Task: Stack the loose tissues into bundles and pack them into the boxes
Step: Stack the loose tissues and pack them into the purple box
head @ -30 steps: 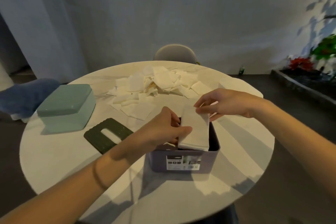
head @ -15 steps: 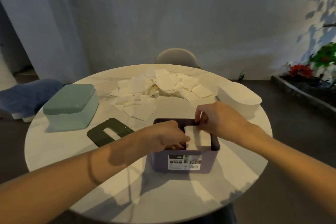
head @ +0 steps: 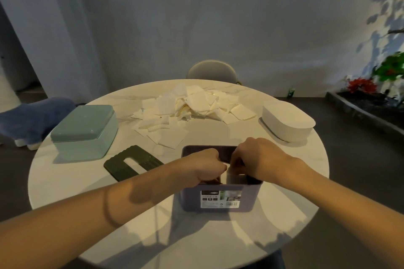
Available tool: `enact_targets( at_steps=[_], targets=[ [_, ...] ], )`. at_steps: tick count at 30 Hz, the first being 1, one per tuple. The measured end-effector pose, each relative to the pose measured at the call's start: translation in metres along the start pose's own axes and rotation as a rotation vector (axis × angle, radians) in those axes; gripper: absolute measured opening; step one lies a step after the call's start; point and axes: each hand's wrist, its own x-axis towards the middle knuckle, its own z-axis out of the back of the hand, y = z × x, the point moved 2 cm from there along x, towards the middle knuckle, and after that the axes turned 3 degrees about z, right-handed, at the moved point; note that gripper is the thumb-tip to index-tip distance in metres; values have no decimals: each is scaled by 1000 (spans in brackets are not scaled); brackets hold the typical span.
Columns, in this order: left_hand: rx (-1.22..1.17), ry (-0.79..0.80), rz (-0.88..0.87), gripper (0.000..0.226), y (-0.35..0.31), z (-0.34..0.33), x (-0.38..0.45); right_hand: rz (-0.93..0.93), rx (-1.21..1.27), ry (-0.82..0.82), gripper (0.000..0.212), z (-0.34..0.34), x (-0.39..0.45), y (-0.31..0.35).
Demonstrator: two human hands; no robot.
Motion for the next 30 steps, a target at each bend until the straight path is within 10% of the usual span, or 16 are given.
enact_targets(
  at_steps=[13,20,30],
  targets=[
    [-137,157,-165,24,-23,66,-22,99,330,-141,18,48,25,-37],
    [-56,-243,-140,15,14,133,36,276,463,-265,20,29,120,-38],
    [-496,-726,58,16,125,175,117,610,-56,33,103,0,239,58]
  ],
)
